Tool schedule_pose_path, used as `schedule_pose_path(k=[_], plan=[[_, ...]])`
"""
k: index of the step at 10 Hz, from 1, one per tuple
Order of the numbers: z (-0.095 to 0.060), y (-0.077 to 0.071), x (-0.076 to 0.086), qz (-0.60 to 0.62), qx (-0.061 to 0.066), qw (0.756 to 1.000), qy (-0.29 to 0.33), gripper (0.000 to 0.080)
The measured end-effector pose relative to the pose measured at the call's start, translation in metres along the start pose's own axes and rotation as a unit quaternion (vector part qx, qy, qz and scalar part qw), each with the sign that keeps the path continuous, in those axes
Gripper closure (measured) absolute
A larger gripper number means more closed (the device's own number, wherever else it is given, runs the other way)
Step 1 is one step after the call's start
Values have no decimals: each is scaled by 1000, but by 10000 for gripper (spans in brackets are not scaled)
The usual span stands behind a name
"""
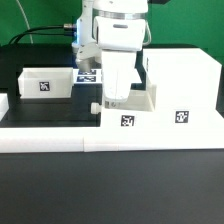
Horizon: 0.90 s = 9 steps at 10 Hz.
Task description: Assemble drawer
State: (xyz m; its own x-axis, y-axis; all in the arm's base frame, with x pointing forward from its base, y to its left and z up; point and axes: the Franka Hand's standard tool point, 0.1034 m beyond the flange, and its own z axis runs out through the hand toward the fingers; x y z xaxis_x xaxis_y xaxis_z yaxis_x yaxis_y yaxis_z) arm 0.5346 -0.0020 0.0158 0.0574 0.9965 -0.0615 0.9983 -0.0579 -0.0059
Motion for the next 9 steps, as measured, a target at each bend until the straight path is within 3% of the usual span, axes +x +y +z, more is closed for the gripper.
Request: schedule_pose_path(k=[9], plan=[[0, -1, 6, 14, 5, 1000, 1, 757]])
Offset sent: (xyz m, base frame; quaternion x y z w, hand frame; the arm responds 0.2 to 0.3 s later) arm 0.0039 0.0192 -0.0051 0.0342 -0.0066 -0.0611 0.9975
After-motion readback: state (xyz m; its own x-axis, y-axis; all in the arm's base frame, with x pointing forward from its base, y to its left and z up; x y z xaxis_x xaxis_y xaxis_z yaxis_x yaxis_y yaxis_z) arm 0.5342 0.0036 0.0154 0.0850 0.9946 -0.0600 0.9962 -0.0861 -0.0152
